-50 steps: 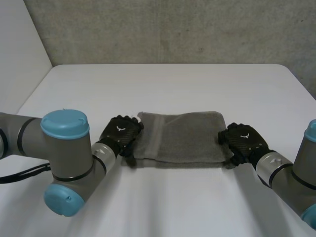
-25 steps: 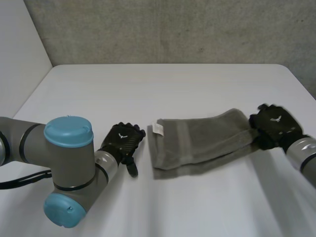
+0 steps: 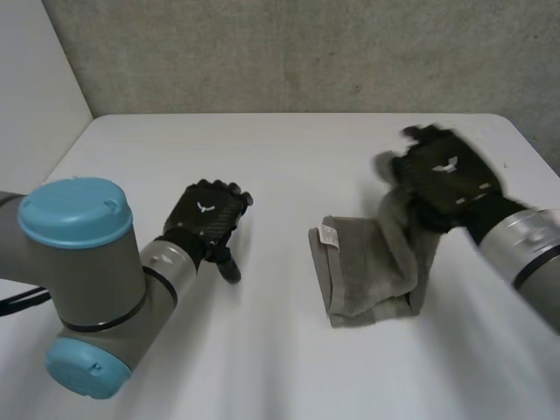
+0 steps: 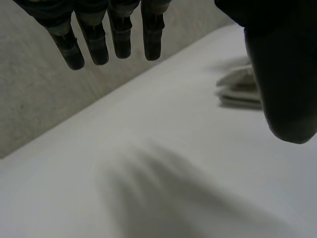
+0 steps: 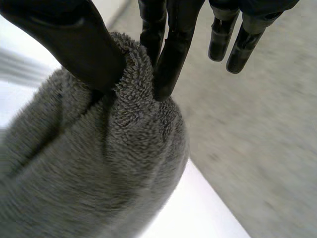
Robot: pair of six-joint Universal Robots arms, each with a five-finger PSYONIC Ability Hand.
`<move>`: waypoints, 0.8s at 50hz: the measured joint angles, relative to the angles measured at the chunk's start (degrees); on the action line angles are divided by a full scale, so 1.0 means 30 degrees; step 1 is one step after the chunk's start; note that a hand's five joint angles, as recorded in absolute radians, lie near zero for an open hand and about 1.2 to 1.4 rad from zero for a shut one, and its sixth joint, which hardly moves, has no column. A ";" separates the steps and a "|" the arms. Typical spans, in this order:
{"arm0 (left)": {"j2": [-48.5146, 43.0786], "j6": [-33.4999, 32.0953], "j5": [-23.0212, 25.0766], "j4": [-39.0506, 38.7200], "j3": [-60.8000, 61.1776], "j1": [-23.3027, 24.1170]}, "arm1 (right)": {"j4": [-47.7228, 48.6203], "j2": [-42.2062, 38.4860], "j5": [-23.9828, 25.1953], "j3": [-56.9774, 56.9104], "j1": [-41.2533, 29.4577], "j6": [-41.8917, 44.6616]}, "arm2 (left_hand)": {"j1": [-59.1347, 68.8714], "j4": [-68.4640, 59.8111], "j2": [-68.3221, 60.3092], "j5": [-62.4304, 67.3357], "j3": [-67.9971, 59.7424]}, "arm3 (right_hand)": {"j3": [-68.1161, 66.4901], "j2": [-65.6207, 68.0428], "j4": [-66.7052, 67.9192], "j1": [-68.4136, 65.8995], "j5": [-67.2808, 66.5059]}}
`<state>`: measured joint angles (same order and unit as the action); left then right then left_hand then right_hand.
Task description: Fold the towel.
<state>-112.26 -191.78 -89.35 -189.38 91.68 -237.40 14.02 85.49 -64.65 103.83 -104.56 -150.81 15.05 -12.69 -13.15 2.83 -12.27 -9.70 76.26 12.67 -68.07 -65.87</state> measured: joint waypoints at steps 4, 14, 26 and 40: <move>0.0586 0.0691 0.0010 -0.0007 -0.0093 0.0008 | -0.0029 -0.1079 -0.0020 0.0191 -0.1772 0.0475 | 0.0000 0.0000 0.0000 0.0000 0.0000 | 0.0002 0.0015 0.0000 0.0000 0.0000; 0.1289 0.1869 0.0055 0.0020 -0.0083 0.0094 | -0.0559 -0.3399 -0.0027 0.1534 -0.3295 0.2701 | 0.0000 0.0000 0.0000 -0.0002 0.0000 | 0.0002 0.0073 0.0000 0.0000 0.0000; 0.1093 0.1789 0.0064 0.0021 -0.0017 0.0144 | -0.1372 -0.3108 -0.0412 0.1987 -0.2982 0.3242 | 0.0000 0.0000 0.0000 0.0000 0.0000 | 0.0002 -1.5271 0.0000 1.6654 1.9033; 0.1260 0.1765 0.0048 -0.0007 -0.1098 0.0856 | -0.1353 0.0938 -0.0532 0.0818 -0.2661 -0.3385 | 0.0000 0.0000 0.0000 -0.0002 0.0000 | 0.0002 -2.3821 0.0000 2.0736 2.0827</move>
<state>-108.48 -186.48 -89.21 -189.40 88.39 -234.83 9.96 88.30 -66.24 106.29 -112.54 -160.97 15.05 -12.69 -13.15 2.82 -12.27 -9.70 4.79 12.67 -5.86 -3.38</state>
